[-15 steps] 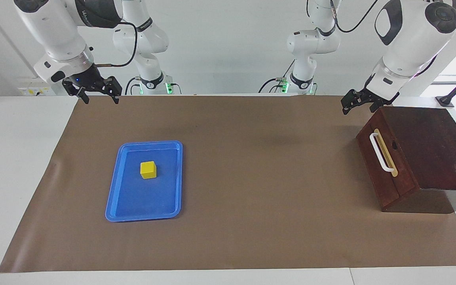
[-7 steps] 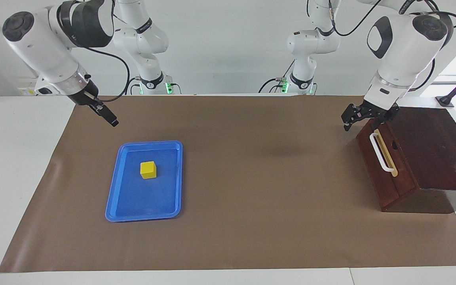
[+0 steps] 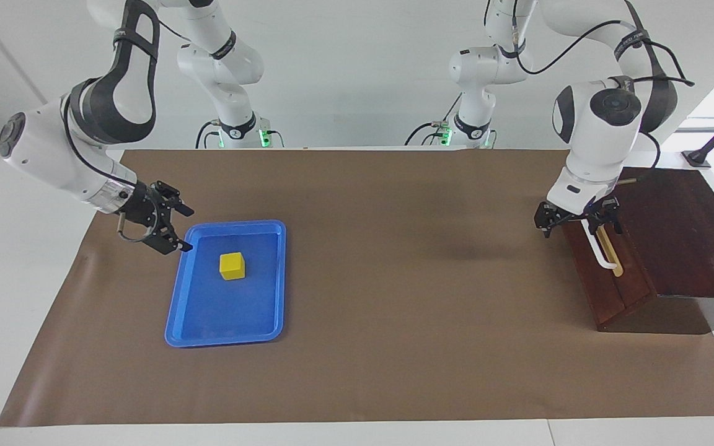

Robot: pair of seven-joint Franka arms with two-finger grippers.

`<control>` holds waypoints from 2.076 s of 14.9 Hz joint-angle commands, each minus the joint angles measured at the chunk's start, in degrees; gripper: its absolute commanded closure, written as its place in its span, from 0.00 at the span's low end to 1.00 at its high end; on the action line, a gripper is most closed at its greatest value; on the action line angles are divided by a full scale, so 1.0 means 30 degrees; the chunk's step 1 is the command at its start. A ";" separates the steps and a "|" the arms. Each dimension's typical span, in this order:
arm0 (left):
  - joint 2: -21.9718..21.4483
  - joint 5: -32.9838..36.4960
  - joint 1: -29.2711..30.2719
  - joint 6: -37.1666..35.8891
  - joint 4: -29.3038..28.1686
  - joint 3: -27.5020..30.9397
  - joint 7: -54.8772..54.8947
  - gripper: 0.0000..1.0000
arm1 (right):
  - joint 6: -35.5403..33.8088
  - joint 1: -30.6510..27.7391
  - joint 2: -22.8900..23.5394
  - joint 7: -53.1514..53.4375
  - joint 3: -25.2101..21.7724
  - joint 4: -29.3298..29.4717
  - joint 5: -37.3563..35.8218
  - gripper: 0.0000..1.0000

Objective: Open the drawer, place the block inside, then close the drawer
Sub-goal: 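Pull the drawer open with the left gripper while the right gripper reaches the block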

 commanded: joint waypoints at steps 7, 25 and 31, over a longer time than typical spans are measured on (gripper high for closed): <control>0.0423 0.2120 0.1322 0.3754 -0.2110 0.0278 0.0204 0.00 | 0.1784 -0.0693 0.1052 -0.0889 0.0111 -0.2759 0.2632 0.00; 0.2943 -0.0282 -0.4594 0.3608 0.0410 0.0190 -0.9434 0.00 | 0.5535 0.0010 0.2254 -0.3880 0.0111 -0.4430 0.4304 0.00; 0.2885 -0.0282 -0.4332 0.3112 0.0350 0.0248 -0.9289 0.00 | 0.6356 0.0361 0.2166 -0.4173 0.0111 -0.4930 0.4304 0.00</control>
